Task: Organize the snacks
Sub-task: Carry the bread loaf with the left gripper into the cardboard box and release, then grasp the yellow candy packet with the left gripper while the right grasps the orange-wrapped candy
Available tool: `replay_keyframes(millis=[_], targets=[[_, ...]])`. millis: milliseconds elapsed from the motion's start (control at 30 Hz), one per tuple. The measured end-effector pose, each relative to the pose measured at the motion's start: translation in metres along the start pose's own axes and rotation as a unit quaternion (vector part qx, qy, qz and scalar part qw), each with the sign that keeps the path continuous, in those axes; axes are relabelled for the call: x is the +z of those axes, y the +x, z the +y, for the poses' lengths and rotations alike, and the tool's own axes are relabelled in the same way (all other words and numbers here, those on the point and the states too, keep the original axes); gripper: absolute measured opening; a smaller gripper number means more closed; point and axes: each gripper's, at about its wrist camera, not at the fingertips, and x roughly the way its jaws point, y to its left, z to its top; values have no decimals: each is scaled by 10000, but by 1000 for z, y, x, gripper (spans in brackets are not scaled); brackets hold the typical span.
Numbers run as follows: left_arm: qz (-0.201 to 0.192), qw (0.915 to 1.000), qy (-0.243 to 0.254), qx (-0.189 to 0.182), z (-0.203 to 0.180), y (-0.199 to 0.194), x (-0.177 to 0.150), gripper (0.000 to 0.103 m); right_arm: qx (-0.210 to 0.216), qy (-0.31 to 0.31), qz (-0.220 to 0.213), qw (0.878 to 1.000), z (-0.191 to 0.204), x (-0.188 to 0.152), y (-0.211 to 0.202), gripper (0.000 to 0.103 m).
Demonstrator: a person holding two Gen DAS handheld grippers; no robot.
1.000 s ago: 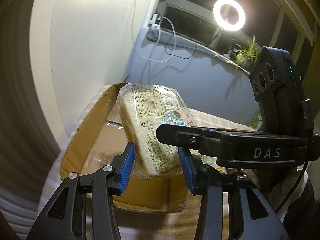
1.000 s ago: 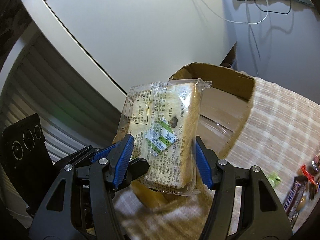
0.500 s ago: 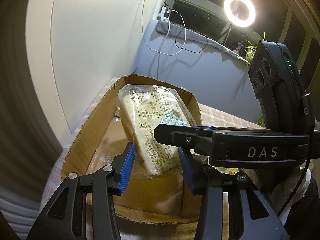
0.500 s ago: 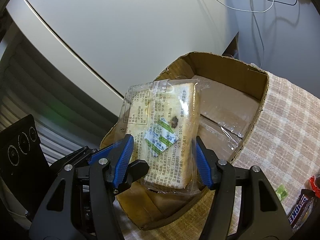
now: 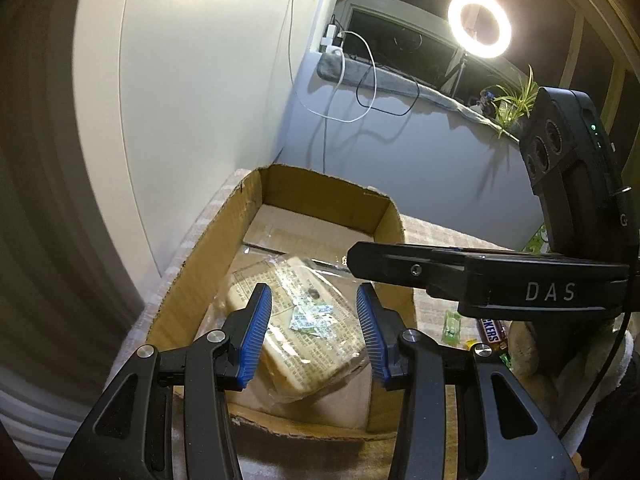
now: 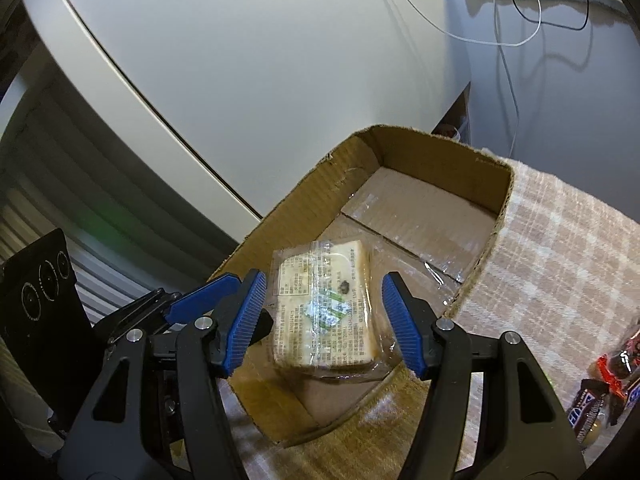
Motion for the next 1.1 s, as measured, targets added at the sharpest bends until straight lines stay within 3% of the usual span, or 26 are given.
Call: replay_keyframes(millis=[567,867,1100], targets=[[-231,9993,288,33,-33,-28,-7,42,-127,-84,-361,9992,-4,-22,-53,64],[-240,9985,413,-257,-61,-36,-18,42,-469,-24,-678,9966,-31,-51,-104,64],[-29,9967,525,-625,-87,-27,-29,42,-1050,100,-785,9913,-63,-85,-150,64]])
